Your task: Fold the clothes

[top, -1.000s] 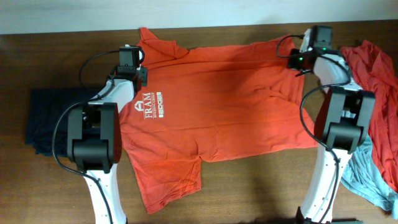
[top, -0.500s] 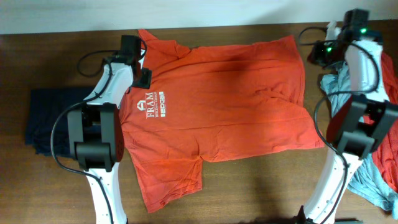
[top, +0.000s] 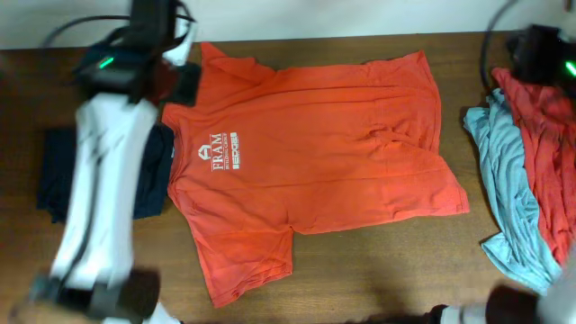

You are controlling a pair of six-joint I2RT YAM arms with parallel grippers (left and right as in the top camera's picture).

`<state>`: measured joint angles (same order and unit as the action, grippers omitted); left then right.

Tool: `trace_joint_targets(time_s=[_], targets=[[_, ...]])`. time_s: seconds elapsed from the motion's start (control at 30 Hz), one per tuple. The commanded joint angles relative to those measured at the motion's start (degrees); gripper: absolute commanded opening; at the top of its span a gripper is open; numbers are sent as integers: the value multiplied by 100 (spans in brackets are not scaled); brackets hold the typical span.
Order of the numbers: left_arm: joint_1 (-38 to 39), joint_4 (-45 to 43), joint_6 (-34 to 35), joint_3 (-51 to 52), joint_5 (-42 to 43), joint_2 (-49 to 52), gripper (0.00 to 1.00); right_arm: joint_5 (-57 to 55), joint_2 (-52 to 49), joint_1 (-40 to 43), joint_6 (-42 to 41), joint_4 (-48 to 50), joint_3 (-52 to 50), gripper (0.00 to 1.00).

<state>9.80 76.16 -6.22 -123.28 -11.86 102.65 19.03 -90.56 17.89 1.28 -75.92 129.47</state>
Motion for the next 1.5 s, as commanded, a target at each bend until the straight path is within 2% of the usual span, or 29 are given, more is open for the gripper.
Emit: trace_joint_targets(time_s=[0.0,0.2,0.3,0.37,0.47,0.57,0.73,0.87,1.03,1.13,1.2,1.3,1.33,1.47], targets=[[-13,494,706,-2,72,-702,63,-323,680,-24,-396,-354,0,50],[197,1119,975,741,192,-1099,55,-319,1180,-26,-1023,-1388,-538,51],[321,898,1276,1602,151,-1272,54,-321,1303,-26,-1071,-1537,-1272,51],[345,483,1458,2345,153,-1392,55,-321,1357,-26,-1126,-1434,-1840,55],[343,-358,1646,3665,293,-1488,62,-321,1344,-24,-1126,-1032,-3099,59],[343,-1366,1646,4922,894,-1469,69,-382,1187,-20,-1294,-201,-4562,63],[345,-2612,1646,6201,1777,-1447,70,-857,640,-15,-1930,1233,-6137,64],[343,-3230,1650,6996,1958,-1447,70,-1082,-122,-15,-2249,1996,-6708,63],[343,-3519,1738,7591,1987,-1447,70,-1069,-1110,-15,-2356,2330,-6776,61],[343,-3626,1755,7766,1982,-1447,69,-1073,-1495,-15,-2413,2441,-6776,56],[343,-3665,1755,7838,1976,-1447,68,-1071,-1657,-15,-2413,2468,-6780,45],[343,-3681,1755,7842,1958,-1447,64,-1213,-1711,-15,-2435,2352,-6867,21],[343,-3696,1755,7842,1958,-1447,64,-1300,-1711,-15,-2435,2308,-6907,16],[343,-3742,1753,7840,1932,-1447,63,-1375,-1711,-26,-2452,2050,-7197,9]])
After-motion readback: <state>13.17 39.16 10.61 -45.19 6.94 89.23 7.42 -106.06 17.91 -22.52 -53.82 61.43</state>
